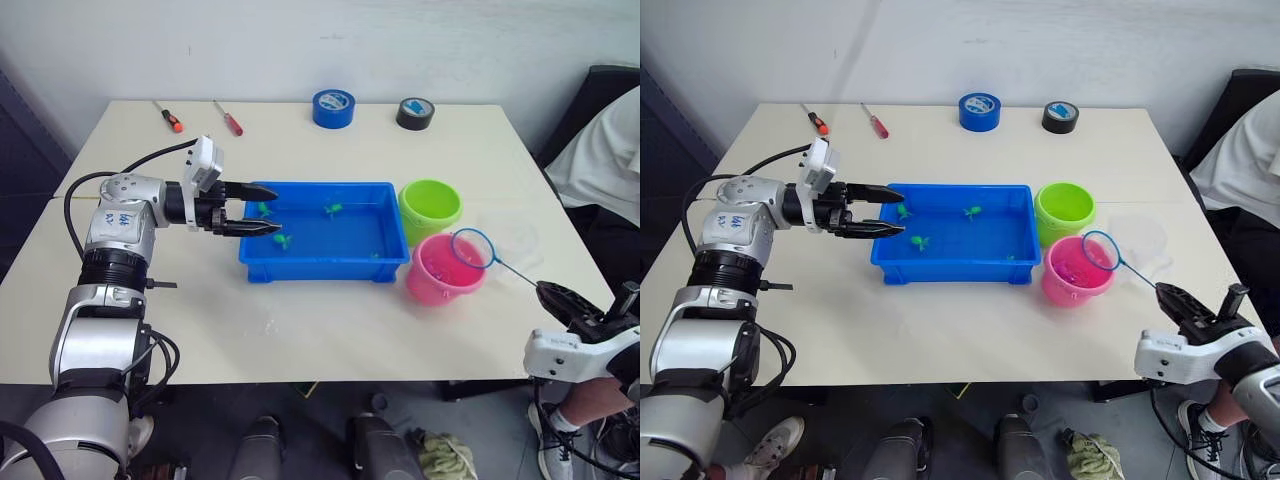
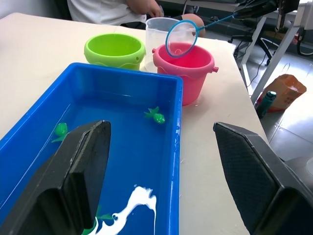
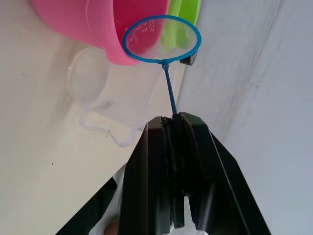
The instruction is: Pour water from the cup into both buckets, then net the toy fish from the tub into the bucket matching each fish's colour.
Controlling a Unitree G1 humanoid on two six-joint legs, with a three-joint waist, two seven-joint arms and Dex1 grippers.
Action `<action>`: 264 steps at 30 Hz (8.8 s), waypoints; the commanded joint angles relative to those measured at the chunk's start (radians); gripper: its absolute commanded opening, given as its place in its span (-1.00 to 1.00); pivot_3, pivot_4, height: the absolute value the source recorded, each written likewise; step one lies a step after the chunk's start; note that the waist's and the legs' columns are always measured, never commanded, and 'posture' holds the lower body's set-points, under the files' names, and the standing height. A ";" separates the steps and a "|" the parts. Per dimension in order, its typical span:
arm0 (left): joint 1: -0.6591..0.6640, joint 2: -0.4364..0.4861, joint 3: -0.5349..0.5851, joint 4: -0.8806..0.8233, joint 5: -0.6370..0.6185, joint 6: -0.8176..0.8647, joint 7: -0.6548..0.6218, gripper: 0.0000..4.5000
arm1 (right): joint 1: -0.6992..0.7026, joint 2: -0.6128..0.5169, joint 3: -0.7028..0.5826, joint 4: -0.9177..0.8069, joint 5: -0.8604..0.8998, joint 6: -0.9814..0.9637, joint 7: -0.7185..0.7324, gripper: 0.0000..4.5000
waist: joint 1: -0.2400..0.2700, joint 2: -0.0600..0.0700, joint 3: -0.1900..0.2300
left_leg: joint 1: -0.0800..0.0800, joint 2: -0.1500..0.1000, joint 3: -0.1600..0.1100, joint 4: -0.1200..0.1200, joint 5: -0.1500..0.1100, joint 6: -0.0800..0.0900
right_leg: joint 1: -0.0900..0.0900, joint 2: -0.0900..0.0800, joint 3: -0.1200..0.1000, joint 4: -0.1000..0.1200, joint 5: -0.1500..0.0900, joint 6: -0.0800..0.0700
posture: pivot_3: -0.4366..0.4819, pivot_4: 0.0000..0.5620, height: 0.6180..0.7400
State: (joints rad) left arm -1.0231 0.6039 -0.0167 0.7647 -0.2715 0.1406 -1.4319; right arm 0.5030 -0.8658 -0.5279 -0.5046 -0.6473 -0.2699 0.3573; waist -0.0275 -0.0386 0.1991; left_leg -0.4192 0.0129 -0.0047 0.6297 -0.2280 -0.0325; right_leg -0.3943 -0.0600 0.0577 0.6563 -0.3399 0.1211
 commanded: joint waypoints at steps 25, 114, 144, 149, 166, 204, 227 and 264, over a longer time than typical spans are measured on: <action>0.220 0.205 0.168 -0.169 -0.031 0.112 0.159 0.64 | -0.887 0.030 0.568 0.093 0.363 0.426 0.462 -1.00 | -0.013 0.000 0.000 | 0.015 0.003 -0.004 -0.001 -0.001 0.001 | 0.013 -0.003 0.001 0.000 0.000 0.000 | -0.05 -0.47 0.89; 0.385 0.223 0.218 -0.547 -0.192 0.281 0.283 0.64 | -1.361 0.226 0.491 0.396 0.985 1.404 0.578 -1.00 | -0.022 0.000 0.001 | 0.005 0.005 -0.006 -0.008 -0.002 -0.001 | -0.001 -0.005 0.001 0.000 -0.002 -0.004 | -0.05 -0.47 0.89; 0.104 0.133 0.107 -0.187 -0.076 0.090 0.184 0.64 | -1.040 -0.116 0.371 0.398 0.847 0.984 0.391 -1.00 | -0.002 0.000 0.001 | -0.002 0.002 0.002 -0.002 -0.003 -0.001 | -0.005 -0.002 0.000 0.000 -0.002 -0.003 | -0.05 -0.47 0.89; 0.084 0.110 0.105 -0.153 -0.062 0.065 0.177 0.64 | -0.986 -0.144 0.410 0.346 0.749 0.867 0.354 -1.00 | -0.002 0.000 0.001 | -0.002 0.002 0.002 -0.001 -0.003 -0.001 | -0.005 -0.001 0.000 0.001 -0.002 -0.003 | -0.05 -0.47 0.89; 0.080 0.094 0.109 -0.135 -0.052 0.048 0.165 0.64 | -0.943 -0.228 0.606 0.371 0.194 0.389 0.127 -1.00 | -0.001 0.000 0.001 | -0.002 0.002 0.002 0.000 -0.002 -0.001 | -0.005 -0.001 0.000 0.001 -0.002 -0.003 | -0.05 -0.47 0.89; 0.169 0.155 0.155 -0.236 -0.085 0.134 0.157 0.64 | -1.096 -0.002 0.487 -0.010 0.813 1.271 0.581 -1.00 | 0.001 0.000 0.000 | -0.001 0.005 -0.008 0.002 -0.002 -0.001 | -0.001 -0.003 -0.002 0.004 -0.001 -0.002 | -0.05 -0.47 0.89; 0.291 0.154 0.189 -0.413 -0.118 0.177 0.231 0.64 | -1.449 0.284 0.596 0.367 1.016 1.884 0.270 -1.00 | -0.004 0.001 0.000 | -0.003 0.003 -0.009 0.001 -0.002 -0.001 | -0.006 -0.004 -0.001 0.005 -0.001 -0.003 | -0.05 -0.47 0.89; 0.231 0.162 0.164 -0.407 -0.110 0.203 0.228 0.64 | -1.291 0.345 0.496 0.242 1.074 1.635 0.132 -1.00 | -0.005 0.001 0.000 | -0.004 0.003 -0.008 -0.001 -0.002 -0.001 | -0.010 -0.002 0.000 0.005 -0.001 -0.003 | -0.05 -0.47 0.89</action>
State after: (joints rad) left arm -0.7754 0.7629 0.1416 0.3625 -0.3730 0.3582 -1.1959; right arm -0.7812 -0.5108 -0.0077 -0.2148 0.4056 1.3732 0.4759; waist -0.0324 -0.0379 0.1993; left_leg -0.4233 0.0153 -0.0122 0.6284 -0.2298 -0.0332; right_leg -0.4039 -0.0615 0.0578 0.6616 -0.3412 0.1184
